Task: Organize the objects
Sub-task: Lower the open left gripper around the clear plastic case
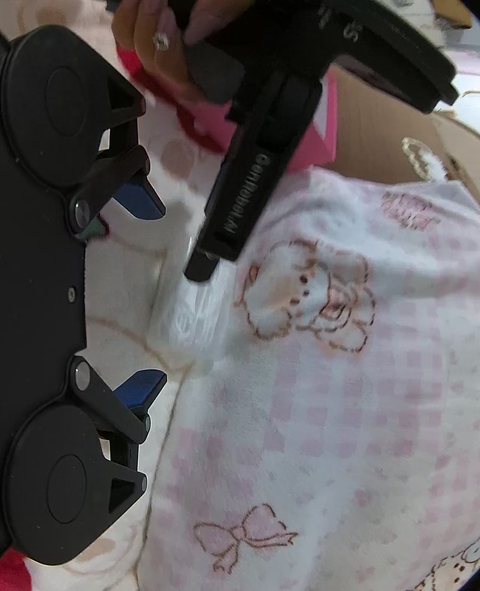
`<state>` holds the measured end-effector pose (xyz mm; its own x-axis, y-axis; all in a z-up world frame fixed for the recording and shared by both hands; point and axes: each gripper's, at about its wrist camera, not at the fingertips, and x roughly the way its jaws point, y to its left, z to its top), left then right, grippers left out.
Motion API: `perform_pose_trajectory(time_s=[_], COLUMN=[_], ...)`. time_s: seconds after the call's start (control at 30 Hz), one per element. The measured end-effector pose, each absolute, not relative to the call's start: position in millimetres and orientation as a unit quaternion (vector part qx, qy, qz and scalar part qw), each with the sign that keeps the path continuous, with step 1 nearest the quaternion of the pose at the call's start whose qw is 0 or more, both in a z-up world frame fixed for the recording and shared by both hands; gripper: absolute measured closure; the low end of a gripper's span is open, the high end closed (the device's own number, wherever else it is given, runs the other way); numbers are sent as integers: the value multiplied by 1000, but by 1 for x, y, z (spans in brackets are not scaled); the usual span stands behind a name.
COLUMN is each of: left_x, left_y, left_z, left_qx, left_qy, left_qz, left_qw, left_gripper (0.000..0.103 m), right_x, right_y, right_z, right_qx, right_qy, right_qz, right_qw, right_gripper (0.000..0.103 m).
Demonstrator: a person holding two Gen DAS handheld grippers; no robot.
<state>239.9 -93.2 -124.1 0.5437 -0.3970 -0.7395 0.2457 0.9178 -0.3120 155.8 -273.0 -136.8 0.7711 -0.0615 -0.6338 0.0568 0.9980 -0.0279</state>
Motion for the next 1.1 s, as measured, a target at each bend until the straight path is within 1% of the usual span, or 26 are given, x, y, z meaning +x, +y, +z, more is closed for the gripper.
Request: perform_pose_trajectory(time_s=[0.33, 0.37, 0.4, 0.43, 0.47, 0.53, 0.57, 0.7, 0.83, 0.97, 1.1], left_x=[255, 256, 256, 256, 256, 253, 253, 258, 261, 260, 253], left_y=[-95, -96, -95, -92, -88, -87, -89, -87, -84, -92, -101], left_z=[-141, -142, -144, -144, -143, -140, -141, -150, -158, -158, -157], left_qx=[-119, -123, -130, -145, -155, -151, -143, -169, -194, -181, -161], left_qy=[455, 457, 457, 462, 462, 452, 453, 463, 463, 457, 447], left_qz=[-198, -200, -207, -212, -208, -211, -212, -209, -212, -224, -217], left_qw=[860, 858, 855, 849, 848, 854, 854, 845, 839, 842, 853], left_gripper=[40, 43, 47, 53, 59, 61, 61, 60, 57, 57, 57], right_x=[182, 185, 187, 189, 189, 190, 192, 199, 200, 205, 210], right_y=[-283, -283, -284, -284, -285, -289, -290, -292, -290, -290, -294], right_z=[-148, -151, -153, -155, -155, -155, -156, -159, -160, -165, -169], right_qx=[1, 4, 7, 6, 7, 22, 28, 27, 20, 14, 20], right_qy=[370, 376, 382, 388, 386, 381, 384, 390, 390, 388, 391], right_qz=[-23, -18, -10, 14, 9, 6, 6, 4, -1, -2, 3], right_qw=[929, 926, 924, 921, 922, 924, 923, 921, 921, 922, 920], right_gripper=[13, 14, 19, 22, 22, 22, 22, 20, 20, 12, 9])
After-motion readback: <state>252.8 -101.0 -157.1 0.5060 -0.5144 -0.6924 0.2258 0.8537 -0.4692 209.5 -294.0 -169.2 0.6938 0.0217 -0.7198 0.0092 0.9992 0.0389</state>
